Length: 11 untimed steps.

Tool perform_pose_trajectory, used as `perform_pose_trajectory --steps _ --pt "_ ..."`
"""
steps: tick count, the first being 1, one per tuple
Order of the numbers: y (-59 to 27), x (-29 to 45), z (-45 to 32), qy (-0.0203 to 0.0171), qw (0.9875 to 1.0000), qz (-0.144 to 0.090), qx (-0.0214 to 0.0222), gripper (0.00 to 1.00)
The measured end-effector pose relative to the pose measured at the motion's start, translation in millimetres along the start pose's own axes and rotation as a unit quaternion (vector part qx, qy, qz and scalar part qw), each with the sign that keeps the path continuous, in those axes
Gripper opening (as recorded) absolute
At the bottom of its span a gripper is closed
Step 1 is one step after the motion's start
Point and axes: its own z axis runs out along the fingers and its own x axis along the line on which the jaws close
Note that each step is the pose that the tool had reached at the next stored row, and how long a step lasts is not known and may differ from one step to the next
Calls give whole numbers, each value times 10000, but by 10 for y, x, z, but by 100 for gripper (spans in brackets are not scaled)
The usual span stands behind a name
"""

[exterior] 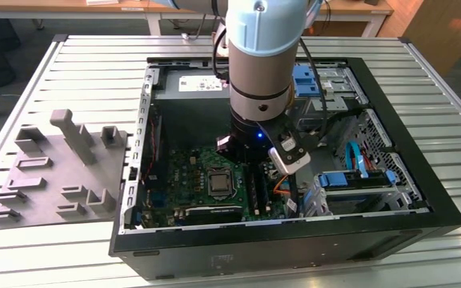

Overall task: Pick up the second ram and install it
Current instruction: 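Insert the second ram into the second slot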

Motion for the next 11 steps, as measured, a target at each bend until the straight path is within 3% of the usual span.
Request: perform_pose_trajectory --steps 11 --pt "-1 4 23 -1 10000 33 3 13"
